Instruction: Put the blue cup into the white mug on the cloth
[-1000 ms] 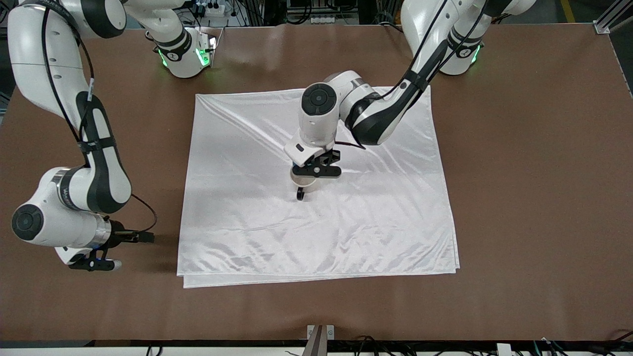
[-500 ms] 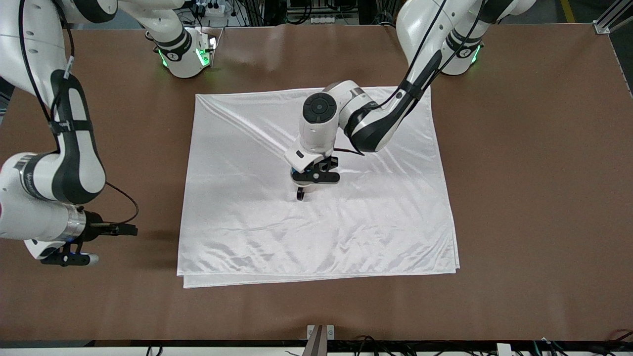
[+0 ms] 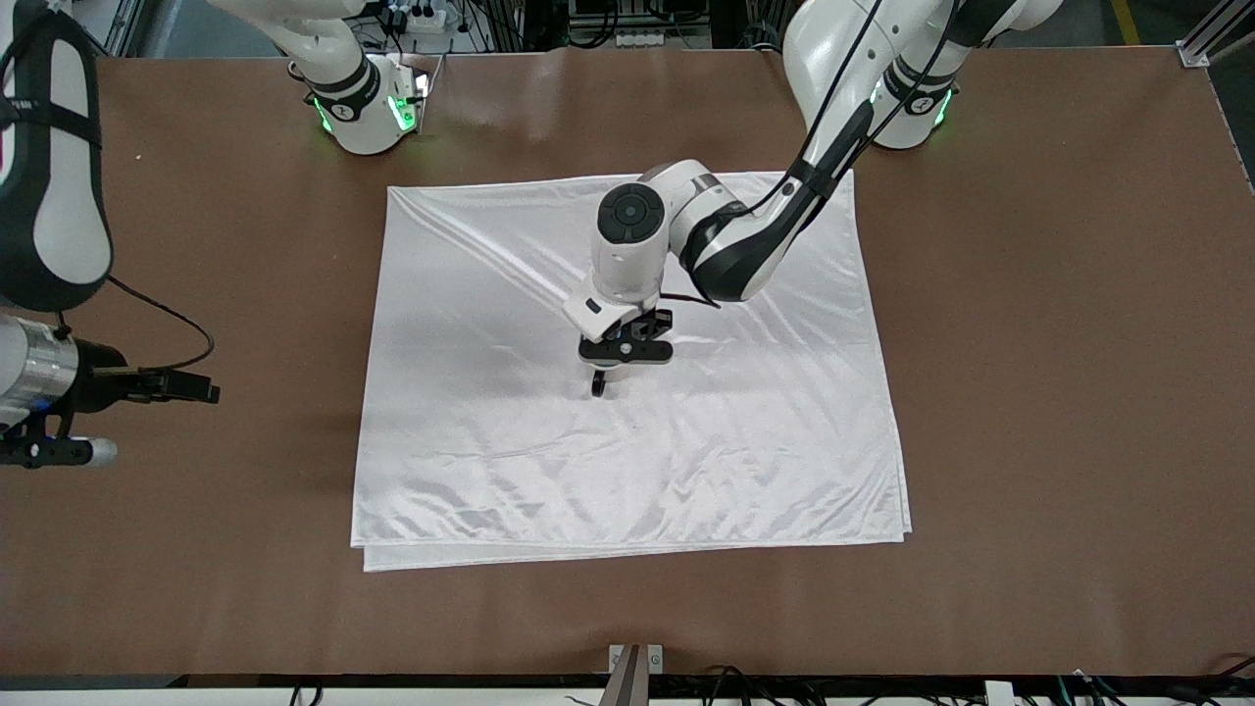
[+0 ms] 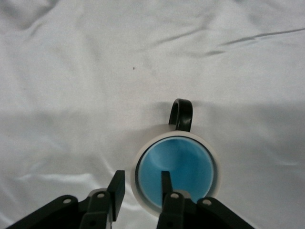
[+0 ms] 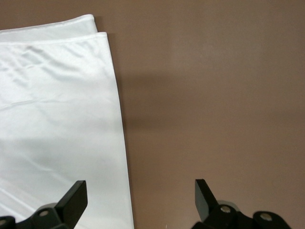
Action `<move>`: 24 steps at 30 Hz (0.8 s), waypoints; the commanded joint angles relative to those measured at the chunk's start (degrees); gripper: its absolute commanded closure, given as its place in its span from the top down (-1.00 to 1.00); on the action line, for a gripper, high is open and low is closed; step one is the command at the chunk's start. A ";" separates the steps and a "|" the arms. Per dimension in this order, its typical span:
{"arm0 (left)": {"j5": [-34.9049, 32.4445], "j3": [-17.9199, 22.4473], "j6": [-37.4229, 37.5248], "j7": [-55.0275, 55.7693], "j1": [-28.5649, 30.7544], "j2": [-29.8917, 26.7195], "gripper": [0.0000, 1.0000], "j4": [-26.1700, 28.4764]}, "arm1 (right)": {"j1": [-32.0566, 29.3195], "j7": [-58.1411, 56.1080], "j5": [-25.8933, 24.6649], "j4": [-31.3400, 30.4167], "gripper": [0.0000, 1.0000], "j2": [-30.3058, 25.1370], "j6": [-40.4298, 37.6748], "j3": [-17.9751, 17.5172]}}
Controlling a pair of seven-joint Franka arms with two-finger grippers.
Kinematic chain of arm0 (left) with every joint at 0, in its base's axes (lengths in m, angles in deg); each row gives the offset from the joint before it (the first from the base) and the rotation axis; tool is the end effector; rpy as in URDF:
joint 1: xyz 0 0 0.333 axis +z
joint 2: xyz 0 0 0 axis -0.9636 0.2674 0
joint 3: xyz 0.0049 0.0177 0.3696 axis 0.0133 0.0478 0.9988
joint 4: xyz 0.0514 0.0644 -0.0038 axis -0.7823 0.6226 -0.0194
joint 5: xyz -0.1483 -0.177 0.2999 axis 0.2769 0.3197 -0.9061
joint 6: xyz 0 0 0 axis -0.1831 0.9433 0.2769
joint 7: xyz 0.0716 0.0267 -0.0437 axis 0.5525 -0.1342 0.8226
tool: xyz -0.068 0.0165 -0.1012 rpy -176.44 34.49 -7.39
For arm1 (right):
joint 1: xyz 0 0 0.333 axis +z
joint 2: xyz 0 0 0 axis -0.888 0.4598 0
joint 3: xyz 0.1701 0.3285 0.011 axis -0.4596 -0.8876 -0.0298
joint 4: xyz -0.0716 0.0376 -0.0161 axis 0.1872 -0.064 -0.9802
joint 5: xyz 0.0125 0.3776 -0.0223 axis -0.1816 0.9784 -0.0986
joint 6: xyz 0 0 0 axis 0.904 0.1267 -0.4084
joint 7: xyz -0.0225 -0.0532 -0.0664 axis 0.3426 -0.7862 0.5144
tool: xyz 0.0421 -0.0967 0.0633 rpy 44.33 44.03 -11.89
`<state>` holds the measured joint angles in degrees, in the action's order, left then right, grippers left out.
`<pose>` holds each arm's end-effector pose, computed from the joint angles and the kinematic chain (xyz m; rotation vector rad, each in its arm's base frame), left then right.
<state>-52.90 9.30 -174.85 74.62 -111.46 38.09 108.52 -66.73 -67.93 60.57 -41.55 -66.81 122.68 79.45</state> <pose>0.5166 -0.5518 0.3247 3.0811 -0.0426 0.0433 0.6616 -0.0450 0.5213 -3.0502 0.0489 0.1774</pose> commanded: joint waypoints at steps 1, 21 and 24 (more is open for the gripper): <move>-1.79 0.98 -0.33 1.74 -1.09 0.73 1.00 -1.71 | 0.76 0.20 -0.94 -2.78 1.00 -6.36 -2.73 0.50; -2.05 0.90 5.28 1.74 7.08 -11.66 1.00 -1.36 | 2.08 0.29 -1.20 -5.85 1.00 -20.24 -10.47 0.15; -2.22 0.98 7.31 1.74 8.48 -14.12 1.00 -1.36 | 2.51 0.29 -1.21 -6.12 1.00 -21.39 -10.47 0.14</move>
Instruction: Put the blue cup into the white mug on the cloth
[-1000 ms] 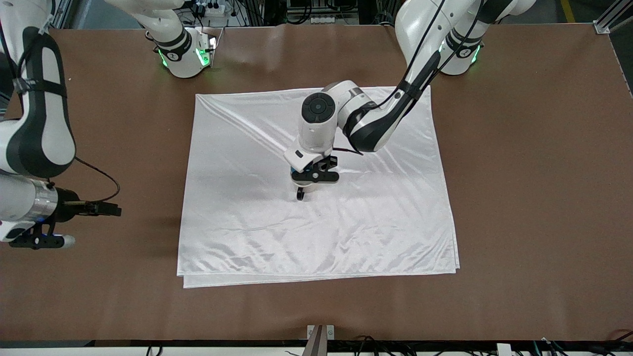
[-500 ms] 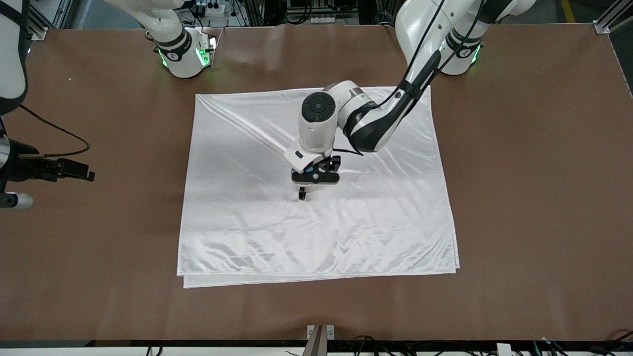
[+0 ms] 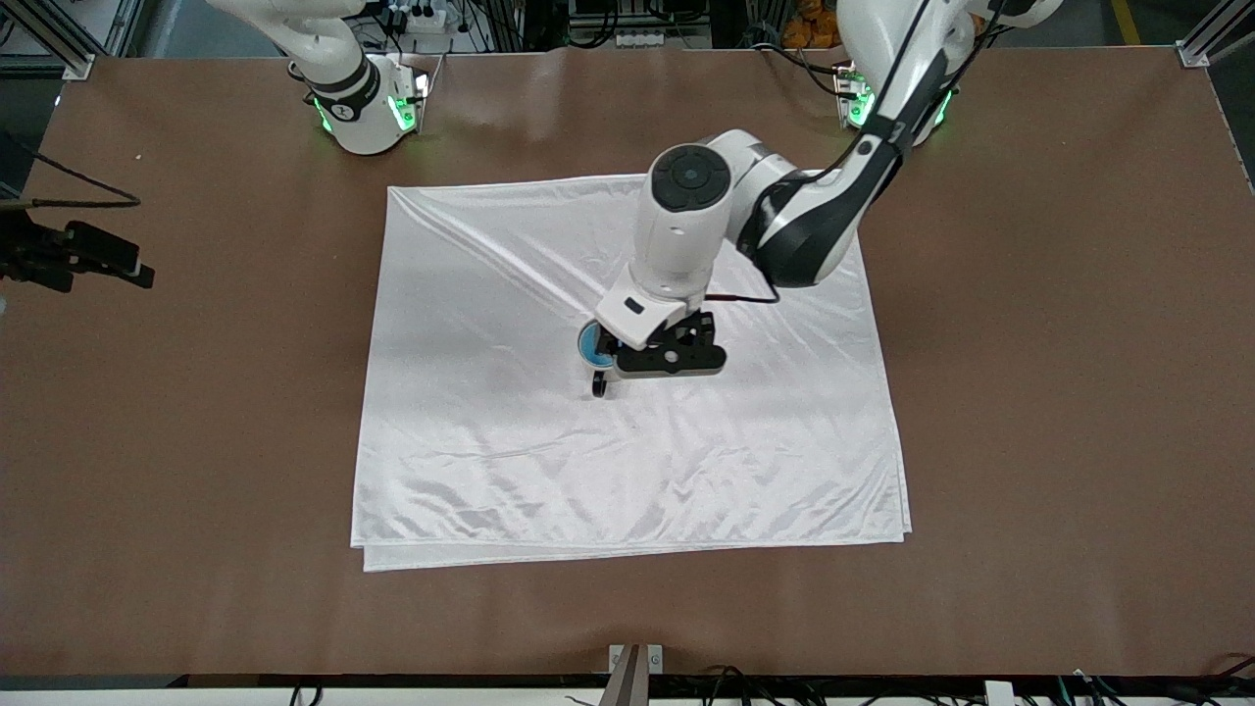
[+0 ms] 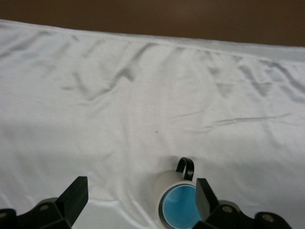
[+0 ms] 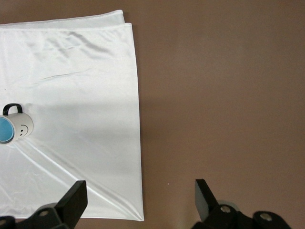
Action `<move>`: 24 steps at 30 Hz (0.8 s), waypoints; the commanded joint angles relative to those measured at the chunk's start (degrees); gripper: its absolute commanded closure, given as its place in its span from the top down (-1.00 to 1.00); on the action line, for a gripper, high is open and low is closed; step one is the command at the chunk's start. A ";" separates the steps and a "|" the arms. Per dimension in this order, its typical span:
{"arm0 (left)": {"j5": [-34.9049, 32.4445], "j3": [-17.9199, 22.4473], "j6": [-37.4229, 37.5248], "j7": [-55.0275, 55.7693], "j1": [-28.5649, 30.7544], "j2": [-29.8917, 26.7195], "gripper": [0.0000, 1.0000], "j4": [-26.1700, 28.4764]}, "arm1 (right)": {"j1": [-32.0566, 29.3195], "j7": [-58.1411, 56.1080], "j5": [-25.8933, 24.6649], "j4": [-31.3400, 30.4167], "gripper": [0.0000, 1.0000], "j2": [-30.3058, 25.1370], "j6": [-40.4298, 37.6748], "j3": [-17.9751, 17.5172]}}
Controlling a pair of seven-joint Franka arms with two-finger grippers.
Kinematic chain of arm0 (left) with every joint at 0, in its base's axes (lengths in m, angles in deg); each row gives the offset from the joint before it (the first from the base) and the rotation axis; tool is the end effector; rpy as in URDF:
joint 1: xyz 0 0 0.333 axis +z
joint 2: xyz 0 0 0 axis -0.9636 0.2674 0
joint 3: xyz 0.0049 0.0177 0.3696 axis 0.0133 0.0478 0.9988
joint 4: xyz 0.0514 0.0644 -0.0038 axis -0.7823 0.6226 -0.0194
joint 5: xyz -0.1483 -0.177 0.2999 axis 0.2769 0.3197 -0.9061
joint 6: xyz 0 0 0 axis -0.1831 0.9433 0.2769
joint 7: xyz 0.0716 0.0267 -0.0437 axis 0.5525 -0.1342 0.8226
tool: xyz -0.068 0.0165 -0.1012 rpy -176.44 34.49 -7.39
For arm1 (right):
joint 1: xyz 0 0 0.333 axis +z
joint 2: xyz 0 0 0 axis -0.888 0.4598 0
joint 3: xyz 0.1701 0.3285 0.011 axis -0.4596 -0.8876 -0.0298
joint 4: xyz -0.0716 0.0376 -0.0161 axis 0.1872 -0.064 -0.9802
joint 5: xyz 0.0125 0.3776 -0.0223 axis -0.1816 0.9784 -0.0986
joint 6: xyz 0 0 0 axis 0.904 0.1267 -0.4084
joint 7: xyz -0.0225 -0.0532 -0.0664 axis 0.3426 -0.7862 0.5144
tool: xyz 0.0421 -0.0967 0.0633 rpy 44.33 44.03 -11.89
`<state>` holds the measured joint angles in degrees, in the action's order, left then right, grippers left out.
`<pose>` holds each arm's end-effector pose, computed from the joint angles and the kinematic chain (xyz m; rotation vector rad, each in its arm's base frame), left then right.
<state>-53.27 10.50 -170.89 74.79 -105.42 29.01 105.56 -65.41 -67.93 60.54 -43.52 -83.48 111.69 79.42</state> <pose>0.5763 -0.4788 0.4583 3.0128 0.1508 0.2513 0.5580 -0.0229 0.6699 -3.0564 -0.0143 0.0800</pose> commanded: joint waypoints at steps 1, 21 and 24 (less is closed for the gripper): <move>-1.85 -0.12 3.79 1.57 2.72 -5.57 1.00 1.60 | 1.29 0.29 -1.26 -4.15 1.00 -4.90 0.61 0.18; -1.94 -0.21 14.86 -4.40 18.45 -16.30 1.00 1.86 | 1.90 1.43 -7.33 -4.24 1.00 -5.25 3.69 -2.28; -1.94 -0.21 16.01 -7.03 20.47 -16.83 1.00 1.86 | 1.90 2.22 -6.98 -4.33 1.00 -5.25 3.86 -2.28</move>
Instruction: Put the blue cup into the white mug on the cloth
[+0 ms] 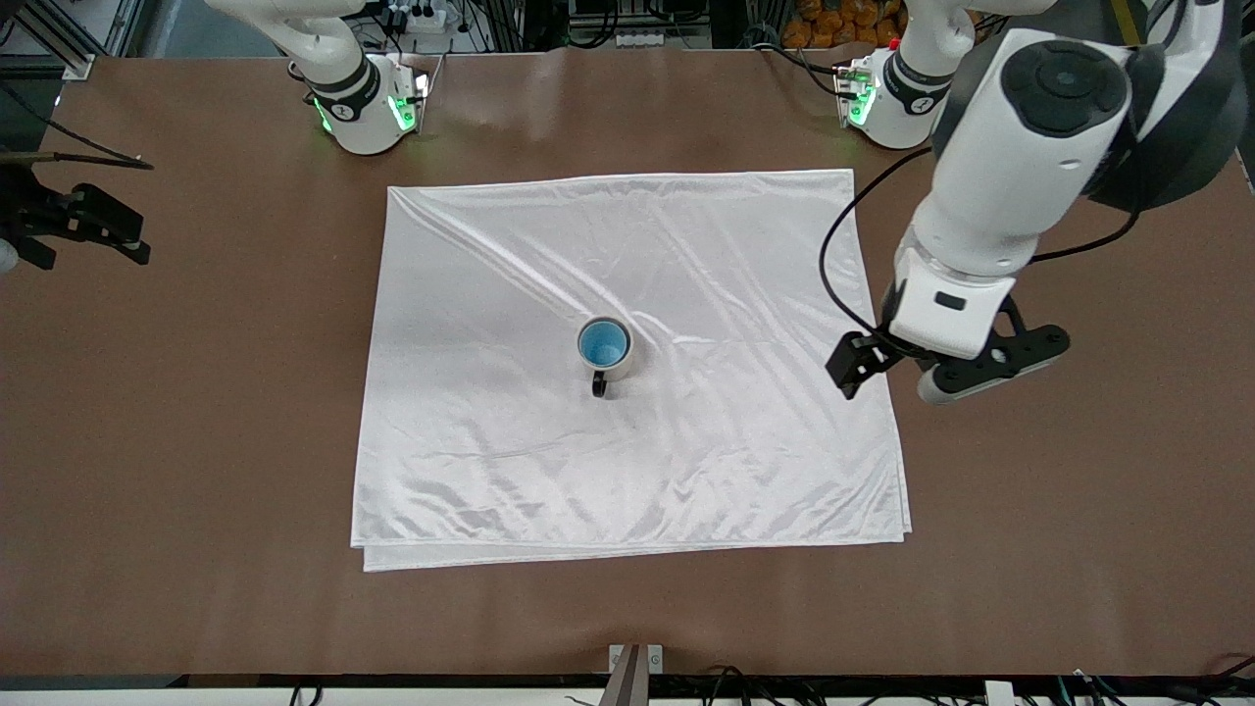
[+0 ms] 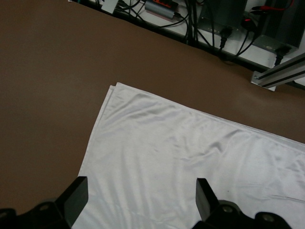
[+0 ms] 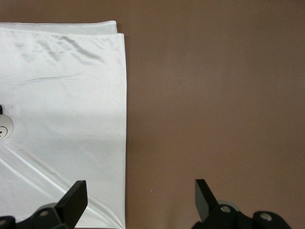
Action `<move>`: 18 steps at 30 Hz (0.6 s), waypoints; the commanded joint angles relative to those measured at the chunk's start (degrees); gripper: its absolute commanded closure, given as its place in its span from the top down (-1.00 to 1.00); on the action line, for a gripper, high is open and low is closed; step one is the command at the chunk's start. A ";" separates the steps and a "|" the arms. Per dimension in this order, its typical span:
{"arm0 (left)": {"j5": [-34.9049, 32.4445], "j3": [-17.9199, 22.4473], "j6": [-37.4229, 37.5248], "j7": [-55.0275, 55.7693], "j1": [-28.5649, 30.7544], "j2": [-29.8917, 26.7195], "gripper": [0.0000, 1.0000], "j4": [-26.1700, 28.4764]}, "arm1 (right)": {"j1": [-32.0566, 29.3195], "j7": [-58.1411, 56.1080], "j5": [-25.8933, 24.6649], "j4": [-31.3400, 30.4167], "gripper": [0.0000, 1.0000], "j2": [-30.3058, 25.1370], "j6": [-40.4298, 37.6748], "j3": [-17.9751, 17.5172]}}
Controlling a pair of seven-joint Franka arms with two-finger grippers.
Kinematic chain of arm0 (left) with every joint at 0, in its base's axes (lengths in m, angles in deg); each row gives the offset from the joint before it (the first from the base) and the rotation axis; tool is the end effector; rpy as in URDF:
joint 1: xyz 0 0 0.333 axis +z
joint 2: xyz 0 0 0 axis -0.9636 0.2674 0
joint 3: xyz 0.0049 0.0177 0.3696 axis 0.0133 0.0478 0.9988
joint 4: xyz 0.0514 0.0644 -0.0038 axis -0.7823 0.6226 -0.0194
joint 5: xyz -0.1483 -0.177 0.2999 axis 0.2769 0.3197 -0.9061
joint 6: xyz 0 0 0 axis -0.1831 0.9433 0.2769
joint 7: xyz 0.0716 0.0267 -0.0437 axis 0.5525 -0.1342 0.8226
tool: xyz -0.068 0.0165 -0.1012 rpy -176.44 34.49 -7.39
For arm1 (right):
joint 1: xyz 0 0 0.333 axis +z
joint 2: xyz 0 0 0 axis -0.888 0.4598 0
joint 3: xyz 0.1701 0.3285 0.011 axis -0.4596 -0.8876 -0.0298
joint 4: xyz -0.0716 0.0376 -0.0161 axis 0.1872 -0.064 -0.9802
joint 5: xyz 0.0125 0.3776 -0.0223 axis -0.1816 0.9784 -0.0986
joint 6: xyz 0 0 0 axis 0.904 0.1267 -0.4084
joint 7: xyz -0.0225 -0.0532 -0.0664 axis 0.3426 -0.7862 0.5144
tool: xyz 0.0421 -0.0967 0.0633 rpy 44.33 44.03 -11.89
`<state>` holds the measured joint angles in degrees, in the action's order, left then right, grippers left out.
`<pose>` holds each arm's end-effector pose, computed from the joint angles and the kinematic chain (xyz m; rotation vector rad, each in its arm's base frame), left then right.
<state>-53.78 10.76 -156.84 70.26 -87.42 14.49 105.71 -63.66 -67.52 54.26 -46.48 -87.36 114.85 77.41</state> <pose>0.6254 -0.2496 0.6088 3.0527 0.5400 0.3510 0.5408 -0.0011 0.6882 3.1127 0.0922 0.0203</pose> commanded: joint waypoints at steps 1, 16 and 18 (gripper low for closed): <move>-1.43 -0.56 1.95 -3.38 3.26 -2.56 1.00 1.71 | 0.15 1.89 -0.62 -1.28 1.00 -1.37 0.87 -0.28; -0.37 -0.65 5.47 -8.57 10.55 -4.23 1.00 1.71 | -0.29 1.89 -0.62 -1.28 1.00 -2.07 4.21 0.16; -0.29 -1.09 5.65 -10.67 12.13 -4.23 1.00 1.71 | -0.38 1.89 -0.62 -1.28 1.00 -1.98 4.65 0.25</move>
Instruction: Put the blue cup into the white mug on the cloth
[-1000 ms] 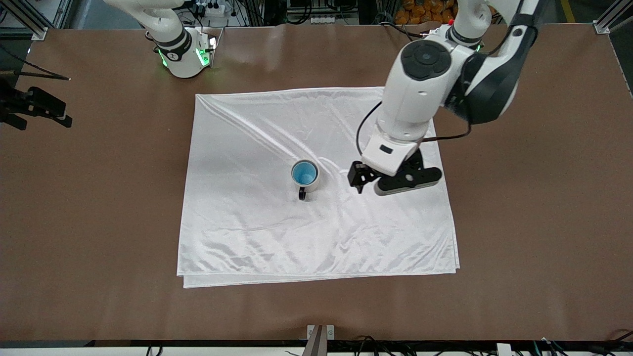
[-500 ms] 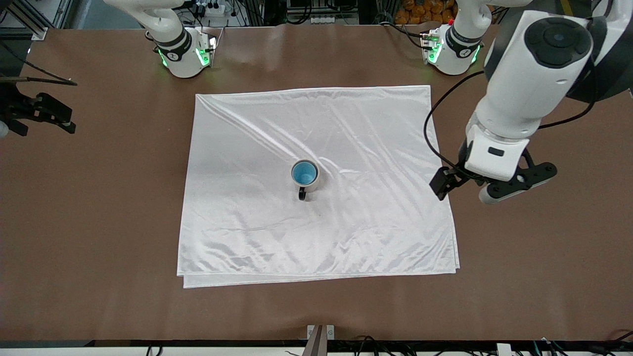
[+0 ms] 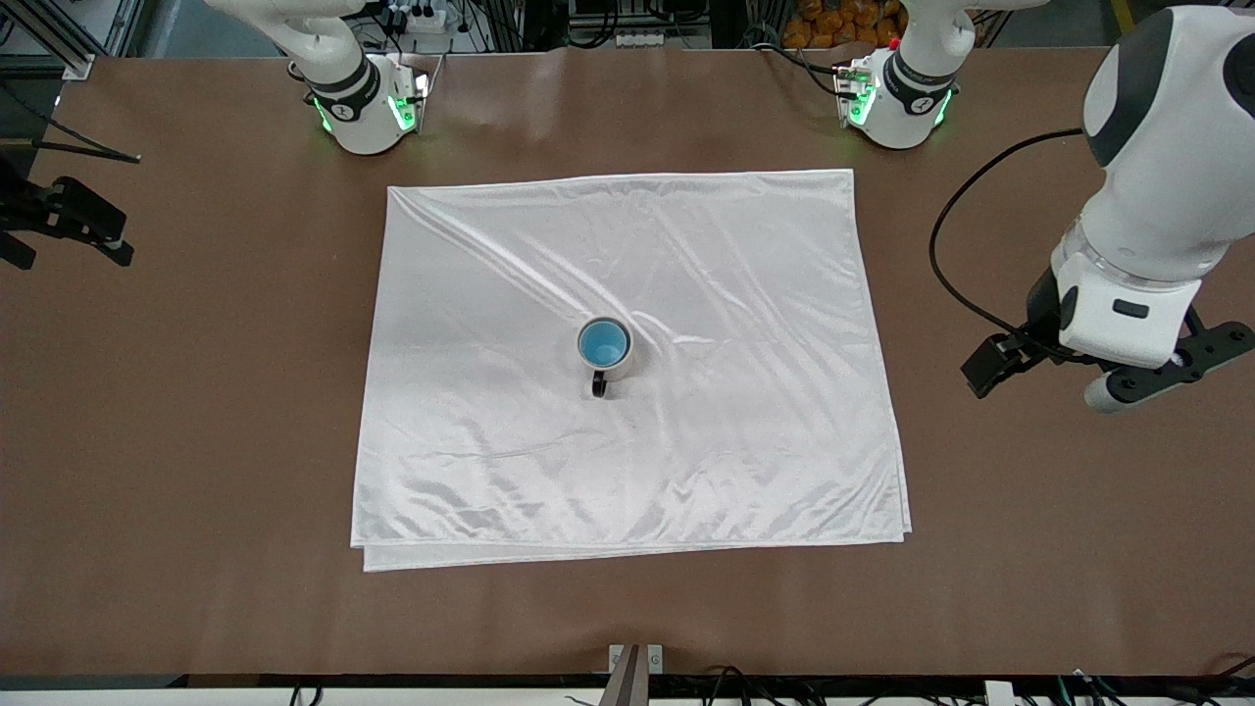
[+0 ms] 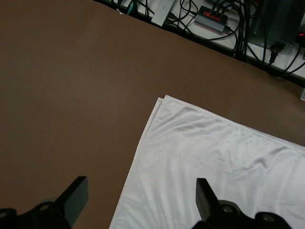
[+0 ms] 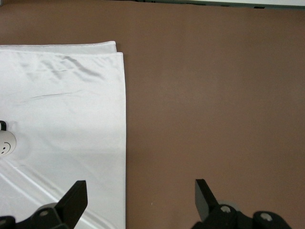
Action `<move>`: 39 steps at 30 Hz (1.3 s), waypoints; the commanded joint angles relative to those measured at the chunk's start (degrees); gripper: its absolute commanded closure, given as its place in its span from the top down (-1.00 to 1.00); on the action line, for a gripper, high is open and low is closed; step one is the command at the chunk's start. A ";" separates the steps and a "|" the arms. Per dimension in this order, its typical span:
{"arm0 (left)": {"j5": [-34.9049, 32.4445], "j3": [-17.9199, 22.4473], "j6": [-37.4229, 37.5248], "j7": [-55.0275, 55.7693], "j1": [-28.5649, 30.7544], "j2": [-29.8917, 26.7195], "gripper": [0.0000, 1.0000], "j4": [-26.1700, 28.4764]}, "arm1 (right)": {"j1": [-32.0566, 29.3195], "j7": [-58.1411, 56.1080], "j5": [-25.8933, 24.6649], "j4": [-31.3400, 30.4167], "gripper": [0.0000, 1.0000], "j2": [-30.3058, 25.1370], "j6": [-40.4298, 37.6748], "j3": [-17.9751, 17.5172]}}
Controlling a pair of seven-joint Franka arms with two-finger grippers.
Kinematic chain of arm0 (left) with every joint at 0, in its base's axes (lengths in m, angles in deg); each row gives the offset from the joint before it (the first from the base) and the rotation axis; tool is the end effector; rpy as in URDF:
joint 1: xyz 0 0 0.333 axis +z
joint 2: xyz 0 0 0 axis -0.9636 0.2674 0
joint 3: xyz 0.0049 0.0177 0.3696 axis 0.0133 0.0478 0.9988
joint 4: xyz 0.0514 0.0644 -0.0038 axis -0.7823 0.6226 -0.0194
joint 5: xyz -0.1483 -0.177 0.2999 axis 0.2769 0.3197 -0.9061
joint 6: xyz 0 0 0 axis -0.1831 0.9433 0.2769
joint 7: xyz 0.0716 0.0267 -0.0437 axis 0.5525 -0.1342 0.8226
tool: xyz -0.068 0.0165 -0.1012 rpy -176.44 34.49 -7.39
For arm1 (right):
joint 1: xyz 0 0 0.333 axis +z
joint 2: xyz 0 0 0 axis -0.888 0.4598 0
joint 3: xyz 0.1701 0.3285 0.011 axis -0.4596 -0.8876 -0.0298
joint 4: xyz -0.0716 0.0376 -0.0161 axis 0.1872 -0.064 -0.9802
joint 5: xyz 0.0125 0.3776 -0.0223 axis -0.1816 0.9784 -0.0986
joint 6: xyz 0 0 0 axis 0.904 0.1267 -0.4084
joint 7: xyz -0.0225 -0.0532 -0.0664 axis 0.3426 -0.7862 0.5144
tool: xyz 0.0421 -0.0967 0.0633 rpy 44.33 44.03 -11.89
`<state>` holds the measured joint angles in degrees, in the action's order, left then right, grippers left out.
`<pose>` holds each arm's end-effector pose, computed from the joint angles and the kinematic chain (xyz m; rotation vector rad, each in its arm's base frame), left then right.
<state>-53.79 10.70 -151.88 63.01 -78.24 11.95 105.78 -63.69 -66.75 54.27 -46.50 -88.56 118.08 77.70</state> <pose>0.6359 -0.1427 0.6280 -3.0288 -0.5977 -0.2967 0.5398 -0.0038 0.7047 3.1084 0.0633 0.1402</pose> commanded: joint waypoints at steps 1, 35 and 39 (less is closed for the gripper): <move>-0.10 -1.03 0.69 -4.74 3.31 -1.70 1.00 1.64 | -0.43 1.12 -0.62 -1.26 1.00 -0.78 1.52 -0.04; 7.99 -0.42 4.82 -12.40 9.55 -5.83 1.00 3.31 | 1.50 1.30 -0.27 -0.99 1.00 -0.08 1.87 2.07; 8.25 0.72 5.09 -13.18 9.46 -6.88 1.00 4.19 | 1.59 4.19 0.96 -1.08 1.00 -0.08 1.61 1.98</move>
<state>-47.29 10.43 -147.25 51.83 -69.03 8.32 106.76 -62.91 -66.02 54.41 -47.22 -87.98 119.70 79.22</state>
